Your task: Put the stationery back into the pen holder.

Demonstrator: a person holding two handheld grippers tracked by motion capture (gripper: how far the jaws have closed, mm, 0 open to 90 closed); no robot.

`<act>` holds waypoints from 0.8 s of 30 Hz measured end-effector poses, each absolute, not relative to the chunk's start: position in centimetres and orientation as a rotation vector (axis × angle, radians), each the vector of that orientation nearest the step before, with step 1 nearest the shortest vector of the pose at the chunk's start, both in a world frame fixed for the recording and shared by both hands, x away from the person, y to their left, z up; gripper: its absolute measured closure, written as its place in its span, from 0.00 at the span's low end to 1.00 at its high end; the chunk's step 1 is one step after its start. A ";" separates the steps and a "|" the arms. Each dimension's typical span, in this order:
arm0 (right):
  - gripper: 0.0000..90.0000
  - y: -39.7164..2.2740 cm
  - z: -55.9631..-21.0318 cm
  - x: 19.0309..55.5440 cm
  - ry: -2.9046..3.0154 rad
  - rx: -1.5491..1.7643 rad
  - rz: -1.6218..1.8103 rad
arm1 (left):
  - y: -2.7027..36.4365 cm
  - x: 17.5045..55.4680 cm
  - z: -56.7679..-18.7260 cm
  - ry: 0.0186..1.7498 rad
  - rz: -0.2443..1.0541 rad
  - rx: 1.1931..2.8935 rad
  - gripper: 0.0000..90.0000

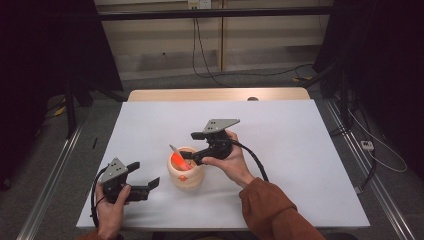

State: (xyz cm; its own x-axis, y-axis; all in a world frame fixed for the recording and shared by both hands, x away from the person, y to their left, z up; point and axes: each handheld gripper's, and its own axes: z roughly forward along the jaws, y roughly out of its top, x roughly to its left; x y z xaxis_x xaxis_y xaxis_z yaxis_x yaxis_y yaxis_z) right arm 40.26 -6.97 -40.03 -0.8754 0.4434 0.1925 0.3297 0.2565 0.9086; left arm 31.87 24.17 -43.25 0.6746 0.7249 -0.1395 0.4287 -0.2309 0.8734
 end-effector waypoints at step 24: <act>0.09 -12.9 -39.7 39.9 2.339 0.883 1.618 | 24.2 31.9 -43.3 0.910 0.364 1.870 0.06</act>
State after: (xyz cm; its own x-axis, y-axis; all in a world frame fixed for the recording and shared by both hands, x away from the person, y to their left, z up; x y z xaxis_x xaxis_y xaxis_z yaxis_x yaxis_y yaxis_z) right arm 39.89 -12.90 -39.70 -0.8119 0.5511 0.1925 0.3745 0.2388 0.8960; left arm 31.92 24.20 -43.27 0.6734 0.7262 -0.1383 0.4304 -0.2329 0.8721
